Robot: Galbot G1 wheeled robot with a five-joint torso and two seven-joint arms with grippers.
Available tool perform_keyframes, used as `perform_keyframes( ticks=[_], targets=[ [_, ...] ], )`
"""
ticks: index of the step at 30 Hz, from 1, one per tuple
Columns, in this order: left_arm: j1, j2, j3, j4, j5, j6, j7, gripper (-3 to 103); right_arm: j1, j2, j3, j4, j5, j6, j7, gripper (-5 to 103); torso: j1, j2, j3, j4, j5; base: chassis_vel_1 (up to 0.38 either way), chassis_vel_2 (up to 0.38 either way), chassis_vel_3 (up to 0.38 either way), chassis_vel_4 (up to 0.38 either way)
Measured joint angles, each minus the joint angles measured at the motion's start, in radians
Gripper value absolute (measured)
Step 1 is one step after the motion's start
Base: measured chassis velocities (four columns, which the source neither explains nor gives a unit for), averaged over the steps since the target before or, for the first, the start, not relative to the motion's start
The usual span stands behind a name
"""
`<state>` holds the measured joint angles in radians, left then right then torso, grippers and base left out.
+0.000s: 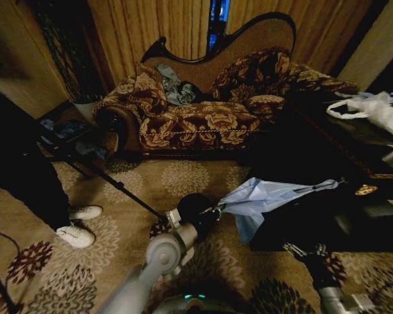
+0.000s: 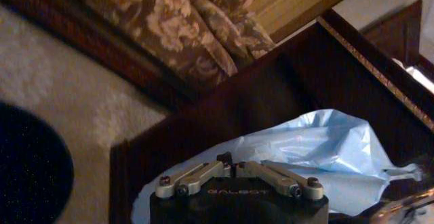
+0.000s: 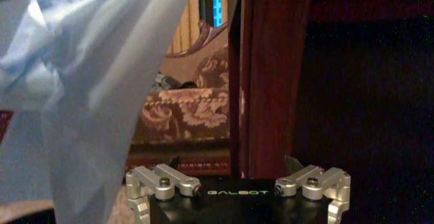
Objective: Place a garbage bag over the trash bin.
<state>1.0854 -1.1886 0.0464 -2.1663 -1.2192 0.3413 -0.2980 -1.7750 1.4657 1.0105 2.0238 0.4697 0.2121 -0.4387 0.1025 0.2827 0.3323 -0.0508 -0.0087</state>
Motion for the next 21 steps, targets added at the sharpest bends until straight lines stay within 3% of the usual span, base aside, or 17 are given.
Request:
perform_keyframes(
  ticks=[13,21],
  targets=[
    [-0.112,0.011,0.017,0.028,0.062,-0.002,0.041,0,-0.068,0.028,0.000,0.087,0.076,-0.012,-0.048,101,0.000,0.000,0.000,-0.0001,0.0000,0.000,0.000,0.000,0.000],
    [-0.147,0.021,0.041,0.065,0.141,-0.006,0.075,0,-0.083,0.057,-0.006,0.139,0.080,0.019,-0.043,84,0.000,0.000,0.000,0.0000,0.0001,0.000,0.000,0.000,0.000]
  ],
)
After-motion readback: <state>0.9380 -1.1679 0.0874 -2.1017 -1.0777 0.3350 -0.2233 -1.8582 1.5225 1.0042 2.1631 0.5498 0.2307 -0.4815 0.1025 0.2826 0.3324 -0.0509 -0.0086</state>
